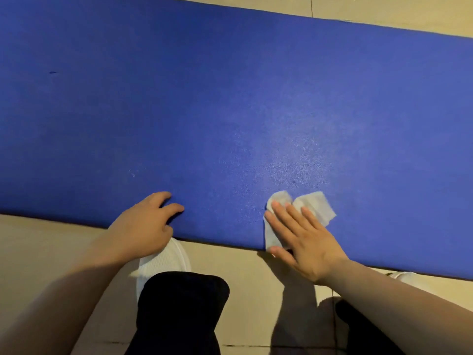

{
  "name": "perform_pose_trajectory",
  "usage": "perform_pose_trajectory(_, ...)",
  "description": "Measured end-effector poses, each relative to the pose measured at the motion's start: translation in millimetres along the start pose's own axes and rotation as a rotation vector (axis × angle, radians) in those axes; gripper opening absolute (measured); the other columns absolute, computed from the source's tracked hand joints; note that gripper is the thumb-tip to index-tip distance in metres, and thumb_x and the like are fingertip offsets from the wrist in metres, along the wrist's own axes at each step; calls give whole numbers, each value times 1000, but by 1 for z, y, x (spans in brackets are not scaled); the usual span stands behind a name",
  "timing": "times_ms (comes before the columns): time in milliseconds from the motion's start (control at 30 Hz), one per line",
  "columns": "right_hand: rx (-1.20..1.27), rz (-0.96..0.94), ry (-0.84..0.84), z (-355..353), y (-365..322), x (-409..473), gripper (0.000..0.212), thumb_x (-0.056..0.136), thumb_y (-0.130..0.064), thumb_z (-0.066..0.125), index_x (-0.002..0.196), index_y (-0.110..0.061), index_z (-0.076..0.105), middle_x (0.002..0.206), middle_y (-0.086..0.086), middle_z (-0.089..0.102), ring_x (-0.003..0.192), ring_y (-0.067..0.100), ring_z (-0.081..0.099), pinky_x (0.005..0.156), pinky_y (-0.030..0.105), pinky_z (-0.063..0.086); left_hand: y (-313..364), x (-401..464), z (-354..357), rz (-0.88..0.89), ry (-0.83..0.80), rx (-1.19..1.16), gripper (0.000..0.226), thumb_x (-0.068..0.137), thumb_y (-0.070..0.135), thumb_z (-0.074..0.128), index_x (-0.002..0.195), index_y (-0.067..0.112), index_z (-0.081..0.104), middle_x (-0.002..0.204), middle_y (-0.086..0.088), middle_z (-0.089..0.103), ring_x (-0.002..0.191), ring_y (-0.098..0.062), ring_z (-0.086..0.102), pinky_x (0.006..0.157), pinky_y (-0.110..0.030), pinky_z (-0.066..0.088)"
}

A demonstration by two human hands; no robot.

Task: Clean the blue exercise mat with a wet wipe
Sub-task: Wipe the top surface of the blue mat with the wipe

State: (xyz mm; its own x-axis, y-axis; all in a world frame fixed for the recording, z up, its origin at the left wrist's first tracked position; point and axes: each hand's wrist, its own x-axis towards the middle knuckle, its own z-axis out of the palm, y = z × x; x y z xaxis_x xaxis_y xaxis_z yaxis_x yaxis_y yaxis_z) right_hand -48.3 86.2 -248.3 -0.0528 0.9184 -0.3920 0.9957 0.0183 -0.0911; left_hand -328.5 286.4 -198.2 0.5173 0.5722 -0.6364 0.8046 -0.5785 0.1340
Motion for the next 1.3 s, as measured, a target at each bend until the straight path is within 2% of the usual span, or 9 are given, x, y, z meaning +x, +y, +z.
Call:
perform_pose_trajectory(233,375,755,175,28,-72,-23,87,91,-75,3,154,-16,4,163,10,7,149,29,0,122,45,1,58,19,24,-110,-83,134,103,79,84,33,130,36,-42,141,-2,-52,143,-31,-31,111,-68,13)
perform_pose_trajectory(367,297,457,194,17,-115,11,83,97,-69,15,152,-9,31,159,12,26,147,35,17,115,47,10,58,18,27,-121,-83,126,102,72,88,23,125,37,-49,133,-2,-57,141,-32,-34,111,-69,10)
perform_pose_trajectory(500,290,206,239,13,-107,23,68,102,-58,16,153,-15,31,161,3,21,149,24,15,121,44,10,57,16,21,-127,-148,124,100,66,89,16,119,40,-53,129,1,-60,140,-31,-37,112,-68,5)
perform_pose_trajectory(567,307,278,250,24,-87,5,65,103,-56,16,154,-17,26,161,-2,17,150,20,13,120,40,9,56,12,19,-125,-160,121,97,63,91,9,117,40,-54,129,2,-61,140,-30,-37,112,-68,4)
perform_pose_trajectory(667,364,642,266,36,-53,-34,67,102,-56,15,155,-16,20,161,-4,8,151,18,6,120,37,4,56,11,19,-134,-153,152,96,57,89,-2,120,38,-54,131,-1,-60,140,-30,-37,112,-68,5)
perform_pose_trajectory(800,404,790,252,36,-61,-29,78,97,-66,9,156,-15,13,162,-1,2,150,17,-9,121,34,-10,59,10,14,-151,-175,156,96,56,89,-7,119,36,-56,129,-2,-61,140,-32,-37,111,-68,8)
perform_pose_trajectory(1100,399,207,316,-3,-98,61,66,100,-55,25,145,-10,46,154,6,39,145,27,30,115,43,11,64,9,8,-153,-230,180,98,51,94,-15,120,37,-55,127,0,-62,140,-30,-37,113,-66,7)
perform_pose_trajectory(1200,366,325,297,2,-34,60,74,93,-56,23,150,-11,35,158,7,31,147,31,25,118,43,6,64,10,5,-163,-253,197,100,40,89,-23,119,38,-56,126,0,-63,138,-28,-40,112,-66,7)
perform_pose_trajectory(1300,374,684,300,10,31,29,81,90,-62,10,155,-15,17,163,6,15,150,29,10,119,42,-3,64,9,3,-174,-275,205,99,38,86,-25,117,37,-58,124,-1,-65,130,-27,-45,113,-66,6)
